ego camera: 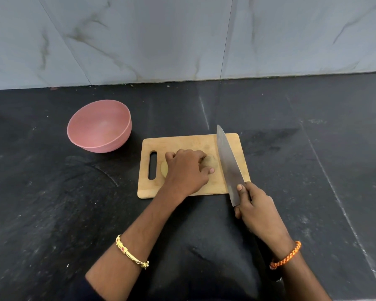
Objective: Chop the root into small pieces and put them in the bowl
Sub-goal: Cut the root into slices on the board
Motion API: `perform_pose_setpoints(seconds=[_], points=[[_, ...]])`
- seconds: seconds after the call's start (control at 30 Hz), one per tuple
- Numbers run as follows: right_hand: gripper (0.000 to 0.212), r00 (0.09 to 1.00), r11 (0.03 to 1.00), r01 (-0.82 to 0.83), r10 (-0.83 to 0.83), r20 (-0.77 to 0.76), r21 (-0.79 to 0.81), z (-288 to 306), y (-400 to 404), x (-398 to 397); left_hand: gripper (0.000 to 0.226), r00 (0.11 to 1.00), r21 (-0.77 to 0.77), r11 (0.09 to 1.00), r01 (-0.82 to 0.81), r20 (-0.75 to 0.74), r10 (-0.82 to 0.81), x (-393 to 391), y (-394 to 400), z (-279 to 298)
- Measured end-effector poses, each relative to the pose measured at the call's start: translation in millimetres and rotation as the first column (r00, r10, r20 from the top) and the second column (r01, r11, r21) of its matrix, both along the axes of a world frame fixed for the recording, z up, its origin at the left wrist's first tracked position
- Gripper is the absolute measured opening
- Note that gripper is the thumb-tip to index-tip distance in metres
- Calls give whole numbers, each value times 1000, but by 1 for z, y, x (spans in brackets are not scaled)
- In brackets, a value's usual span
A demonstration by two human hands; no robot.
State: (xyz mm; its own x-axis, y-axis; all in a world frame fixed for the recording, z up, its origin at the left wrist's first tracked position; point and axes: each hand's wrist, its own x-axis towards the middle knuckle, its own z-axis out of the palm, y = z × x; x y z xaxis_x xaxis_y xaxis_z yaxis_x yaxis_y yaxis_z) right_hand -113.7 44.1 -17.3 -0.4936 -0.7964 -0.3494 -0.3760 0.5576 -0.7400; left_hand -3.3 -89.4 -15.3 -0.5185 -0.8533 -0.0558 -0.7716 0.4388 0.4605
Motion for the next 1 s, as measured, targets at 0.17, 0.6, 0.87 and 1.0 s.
perform_pose_setpoints(seconds=[0.17, 0.6, 0.87, 1.0], points=[[31, 999, 1000, -11, 12, 37, -5, 1, 0, 2, 38, 990, 126, 987, -95, -88, 107, 2, -1, 7], [32, 999, 999, -22, 20, -38, -41, 4, 2, 1, 50, 998, -22, 998, 54, -20, -54, 7, 3, -1], [26, 981, 994, -98, 88, -175, -53, 0, 4, 15, 41, 984, -97, 989, -109, -149, 94, 7, 2, -11], [22, 968, 989, -143, 134, -212, -25, -1, 6, 20, 36, 975, -99, 989, -112, -204, 90, 11, -1, -13]])
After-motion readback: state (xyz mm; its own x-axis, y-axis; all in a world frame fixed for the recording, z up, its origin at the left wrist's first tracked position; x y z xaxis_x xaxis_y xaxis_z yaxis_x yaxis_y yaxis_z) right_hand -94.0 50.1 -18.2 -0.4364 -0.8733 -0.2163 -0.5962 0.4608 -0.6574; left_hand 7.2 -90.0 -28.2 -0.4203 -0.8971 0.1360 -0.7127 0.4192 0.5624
